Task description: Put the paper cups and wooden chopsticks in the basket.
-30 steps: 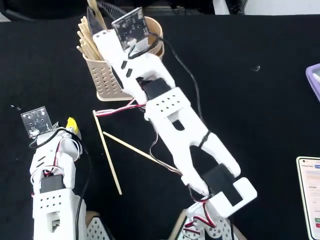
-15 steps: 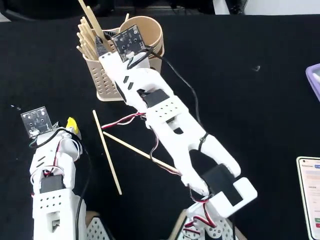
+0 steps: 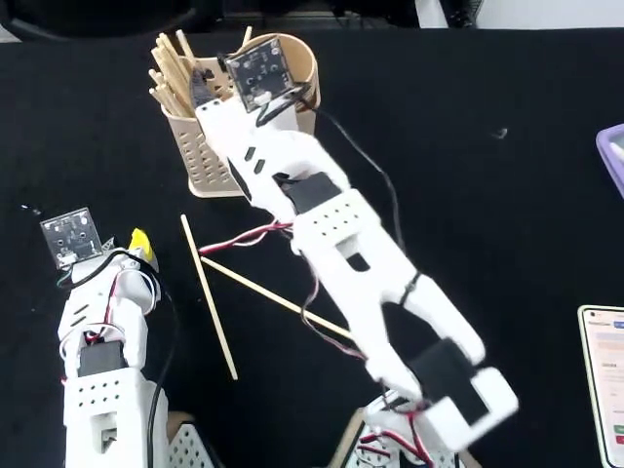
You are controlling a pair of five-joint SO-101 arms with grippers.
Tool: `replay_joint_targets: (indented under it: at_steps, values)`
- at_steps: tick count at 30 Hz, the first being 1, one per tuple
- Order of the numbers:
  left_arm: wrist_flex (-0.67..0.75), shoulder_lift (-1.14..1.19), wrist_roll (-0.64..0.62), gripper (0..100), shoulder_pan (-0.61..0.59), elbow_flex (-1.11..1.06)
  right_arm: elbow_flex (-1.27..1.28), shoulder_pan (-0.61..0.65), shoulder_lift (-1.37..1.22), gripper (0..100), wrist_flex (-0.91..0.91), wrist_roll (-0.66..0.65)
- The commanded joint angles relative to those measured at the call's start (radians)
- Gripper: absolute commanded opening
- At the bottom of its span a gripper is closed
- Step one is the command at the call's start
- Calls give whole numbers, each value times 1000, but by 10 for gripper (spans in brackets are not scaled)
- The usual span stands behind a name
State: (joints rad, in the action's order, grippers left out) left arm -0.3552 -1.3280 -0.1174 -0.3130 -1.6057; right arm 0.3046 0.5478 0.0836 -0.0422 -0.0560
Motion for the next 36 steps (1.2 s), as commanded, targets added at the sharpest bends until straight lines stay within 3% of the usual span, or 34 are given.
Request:
replay_joint_targets:
  at_steps: [1,13,17,19,22,27,36]
  values:
    - [20,-15,12,134,13,10,-30,12,162,92,-17,3]
    - [20,-15,12,134,12,10,363,20,800,96,-577,3]
    - [20,-15,9,134,4,13,645,84,961,108,-586,2]
    - [20,-15,6,134,-1,16,791,135,974,166,-519,3]
    - [18,-15,-14,134,-67,27,935,213,928,248,-393,9]
    - [18,-6,-199,134,-228,54,908,313,693,251,-334,54]
    - [20,-6,-206,134,-246,54,598,362,128,256,-342,203]
